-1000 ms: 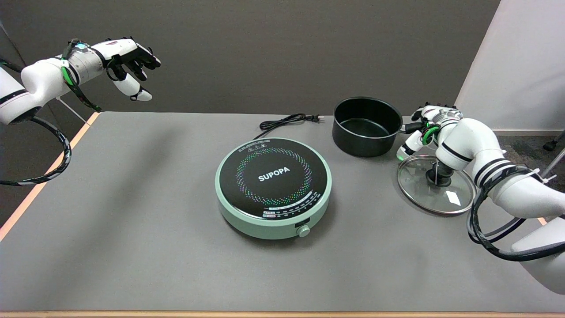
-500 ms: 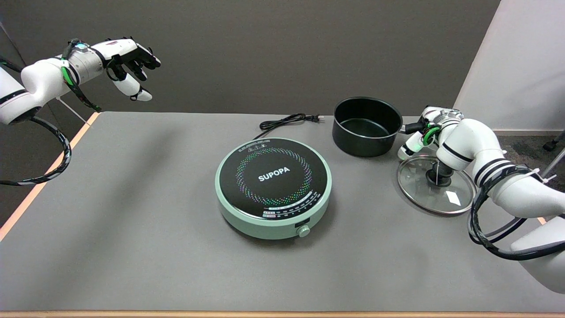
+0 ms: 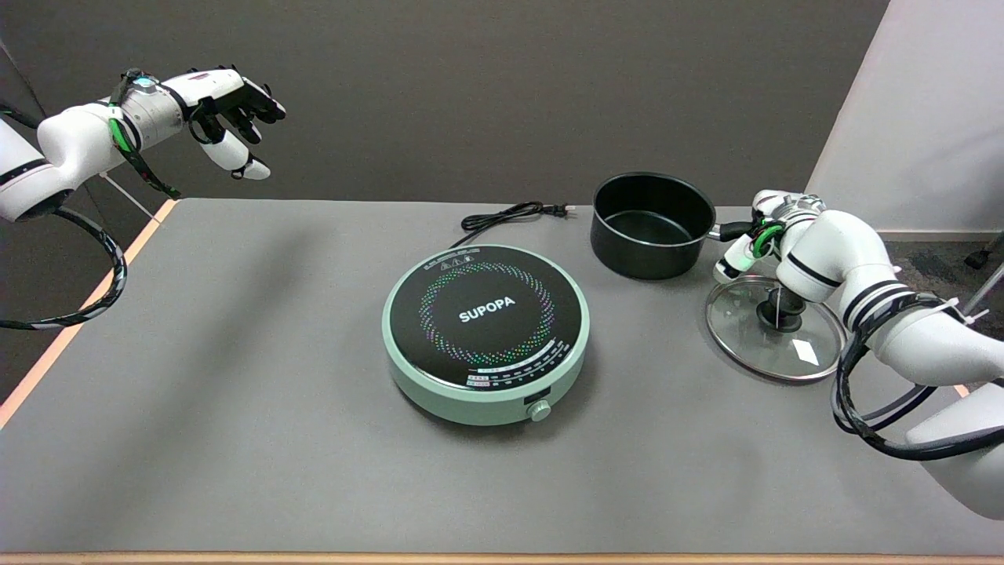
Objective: Pick up the pot.
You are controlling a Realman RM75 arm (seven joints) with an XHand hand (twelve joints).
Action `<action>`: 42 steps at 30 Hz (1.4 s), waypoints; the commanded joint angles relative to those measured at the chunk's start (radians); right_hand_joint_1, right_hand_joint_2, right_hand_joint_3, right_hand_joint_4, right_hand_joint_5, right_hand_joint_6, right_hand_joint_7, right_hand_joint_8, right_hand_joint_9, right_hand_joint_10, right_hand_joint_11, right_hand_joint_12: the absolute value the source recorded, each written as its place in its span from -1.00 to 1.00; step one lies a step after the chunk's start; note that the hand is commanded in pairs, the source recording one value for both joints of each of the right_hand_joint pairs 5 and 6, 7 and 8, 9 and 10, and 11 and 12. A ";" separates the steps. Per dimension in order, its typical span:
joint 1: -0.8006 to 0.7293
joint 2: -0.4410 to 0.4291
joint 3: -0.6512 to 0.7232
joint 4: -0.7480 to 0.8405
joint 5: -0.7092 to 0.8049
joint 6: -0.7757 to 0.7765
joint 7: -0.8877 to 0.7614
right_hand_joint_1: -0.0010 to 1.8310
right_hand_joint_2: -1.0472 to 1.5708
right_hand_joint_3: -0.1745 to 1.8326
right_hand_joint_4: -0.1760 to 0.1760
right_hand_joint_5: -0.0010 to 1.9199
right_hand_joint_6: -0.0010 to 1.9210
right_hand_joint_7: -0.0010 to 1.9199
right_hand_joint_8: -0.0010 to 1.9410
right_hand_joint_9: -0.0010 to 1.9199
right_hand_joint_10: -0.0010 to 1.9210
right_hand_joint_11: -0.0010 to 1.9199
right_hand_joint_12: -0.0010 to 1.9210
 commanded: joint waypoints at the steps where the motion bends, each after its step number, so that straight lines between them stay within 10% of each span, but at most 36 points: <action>1: 0.022 -0.007 0.002 -0.023 0.000 -0.003 0.000 0.19 -0.33 0.22 -0.55 0.58 0.58 0.58 0.57 0.58 0.58 0.58 0.58; 7: 0.034 -0.011 -0.001 -0.034 0.001 -0.002 0.000 0.24 -0.16 0.10 -0.53 0.69 0.69 0.69 0.67 0.69 0.69 0.69 0.69; 13: 0.040 -0.018 0.000 -0.045 0.001 0.003 0.000 0.20 0.10 -0.04 -0.08 1.00 1.00 1.00 0.98 1.00 1.00 1.00 1.00; 24: 0.048 -0.027 0.000 -0.074 0.003 -0.016 0.000 0.32 -0.18 0.07 -0.07 1.00 1.00 1.00 0.98 1.00 1.00 1.00 1.00; 34: 0.054 -0.027 0.002 -0.086 0.003 -0.026 0.002 0.20 0.51 -0.32 -0.10 1.00 1.00 1.00 0.98 1.00 1.00 1.00 1.00; 42: 0.062 -0.031 0.010 -0.100 0.001 -0.026 0.007 -0.07 0.92 -0.19 -0.16 1.00 1.00 1.00 0.98 1.00 1.00 1.00 1.00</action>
